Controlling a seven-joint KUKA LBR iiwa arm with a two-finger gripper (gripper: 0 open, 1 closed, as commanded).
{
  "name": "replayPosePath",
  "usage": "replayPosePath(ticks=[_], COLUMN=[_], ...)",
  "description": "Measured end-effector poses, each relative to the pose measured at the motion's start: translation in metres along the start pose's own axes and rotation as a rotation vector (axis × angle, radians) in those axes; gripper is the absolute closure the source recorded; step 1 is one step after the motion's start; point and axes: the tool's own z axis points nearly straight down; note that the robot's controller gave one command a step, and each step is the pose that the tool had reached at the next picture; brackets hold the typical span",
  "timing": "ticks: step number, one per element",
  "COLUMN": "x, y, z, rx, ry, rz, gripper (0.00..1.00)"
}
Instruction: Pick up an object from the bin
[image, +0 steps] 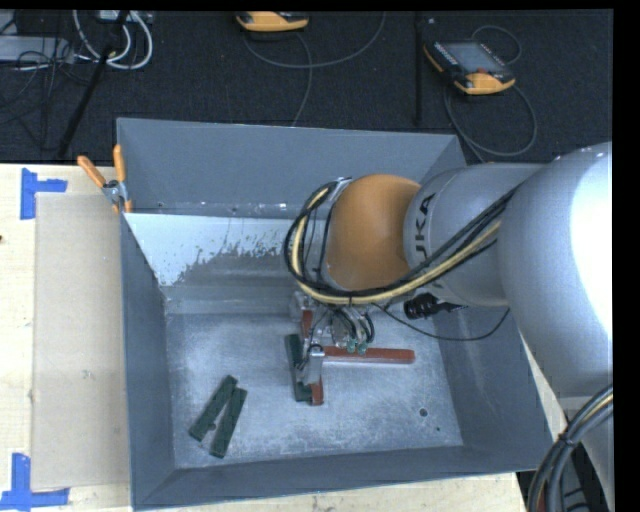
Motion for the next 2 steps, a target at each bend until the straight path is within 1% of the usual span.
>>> replayPosePath(ticks=[1,2], x=[0.0192,0.0242], y=[-0.0459,-0.0464], z=[-0.0034,-0.0032], rx=[0.004,0.003], ry=[-0.009,-0.009], rz=[-0.762,-0.78], gripper=[0.0,0.0])
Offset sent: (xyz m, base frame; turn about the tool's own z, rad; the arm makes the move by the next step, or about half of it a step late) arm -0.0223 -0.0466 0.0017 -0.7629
